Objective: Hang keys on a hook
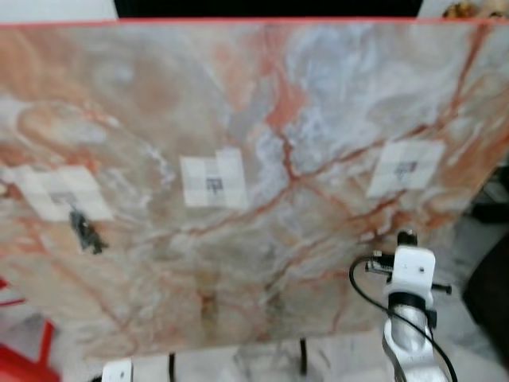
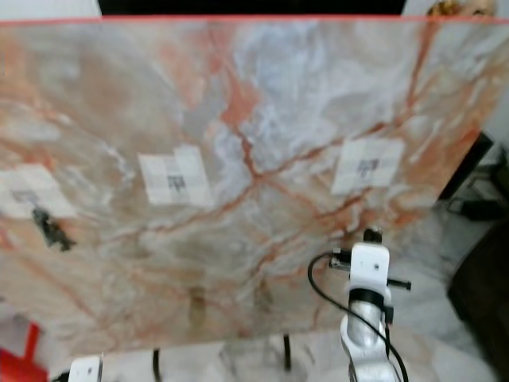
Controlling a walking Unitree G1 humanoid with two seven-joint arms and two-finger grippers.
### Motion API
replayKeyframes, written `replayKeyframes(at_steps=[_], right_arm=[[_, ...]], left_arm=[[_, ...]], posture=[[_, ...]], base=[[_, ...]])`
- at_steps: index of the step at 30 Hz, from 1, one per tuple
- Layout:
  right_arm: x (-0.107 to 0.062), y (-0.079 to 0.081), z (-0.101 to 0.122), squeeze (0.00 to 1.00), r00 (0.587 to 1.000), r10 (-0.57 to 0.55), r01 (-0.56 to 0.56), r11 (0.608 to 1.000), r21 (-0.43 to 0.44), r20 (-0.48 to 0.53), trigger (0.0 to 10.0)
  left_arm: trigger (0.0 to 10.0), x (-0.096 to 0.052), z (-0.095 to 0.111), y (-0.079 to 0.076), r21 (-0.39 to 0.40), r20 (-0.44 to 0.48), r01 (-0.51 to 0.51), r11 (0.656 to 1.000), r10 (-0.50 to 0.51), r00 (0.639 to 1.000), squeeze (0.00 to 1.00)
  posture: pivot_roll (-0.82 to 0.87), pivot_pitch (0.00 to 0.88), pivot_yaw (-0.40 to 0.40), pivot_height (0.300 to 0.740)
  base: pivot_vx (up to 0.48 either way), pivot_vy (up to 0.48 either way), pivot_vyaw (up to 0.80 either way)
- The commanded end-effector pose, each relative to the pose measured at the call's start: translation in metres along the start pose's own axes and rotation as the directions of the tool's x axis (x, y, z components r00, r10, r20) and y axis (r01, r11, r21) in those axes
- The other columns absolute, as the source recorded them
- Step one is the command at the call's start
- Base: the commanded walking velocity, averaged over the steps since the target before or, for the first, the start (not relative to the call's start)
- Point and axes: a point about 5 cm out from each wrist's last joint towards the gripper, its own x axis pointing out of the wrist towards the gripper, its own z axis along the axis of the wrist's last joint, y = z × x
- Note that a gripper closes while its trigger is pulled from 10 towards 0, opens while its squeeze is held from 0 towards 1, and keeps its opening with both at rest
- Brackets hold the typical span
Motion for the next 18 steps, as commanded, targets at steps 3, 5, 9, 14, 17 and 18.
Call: replayKeyframes(at_steps=[3,5,9,14,17,18], right_arm=[[-0.002,-0.01,0.006,0.0,0.998,-0.05,0.052,0.997,-0.05,0.041,10.0],[0.001,-0.012,0.016,0.0,0.994,-0.05,0.061,0.992,-0.112,0.101,10.0],[0.006,-0.011,0.027,0.0,0.984,-0.033,0.065,0.982,-0.178,0.175,10.0],[0.009,-0.009,0.039,0.0,0.97,-0.02,0.076,0.971,-0.225,0.242,10.0],[0.011,-0.005,0.05,0.0,0.951,0.02,0.078,0.949,-0.304,0.308,10.0],[0.012,-0.003,0.052,0.0,0.948,0.031,0.073,0.948,-0.311,0.317,10.0]], left_arm=[[10.0,0.0,-0.003,-0.003,0.009,-0.02,0.015,1.0,-0.015,1.0,0.0],[10.0,0.0,-0.002,-0.002,0.01,-0.021,0.015,1.0,-0.014,1.0,0.0],[10.0,0.0,-0.001,-0.002,0.012,-0.02,0.015,1.0,-0.015,1.0,0.0],[10.0,0.001,0.001,-0.003,0.011,-0.016,0.015,1.0,-0.015,1.0,0.0],[10.0,0.002,0.002,-0.003,0.004,-0.009,0.016,1.0,-0.016,1.0,0.0],[10.0,0.001,0.002,-0.004,0.002,-0.009,0.016,1.0,-0.016,1.0,0.0]], posture=[[-0.02,0.0,-0.009,0.74],[-0.03,0.0,-0.001,0.74],[-0.03,0.0,0.001,0.74],[-0.03,0.0,-0.003,0.74],[-0.03,0.0,-0.003,0.74],[-0.03,0.0,-0.003,0.74]], base=[[0.0,0.0,0.0],[0.0,0.0,0.0],[0.0,0.0,0.0],[0.0,0.0,0.0],[0.0,0.0,0.0],[0.0,0.0,0.0]])
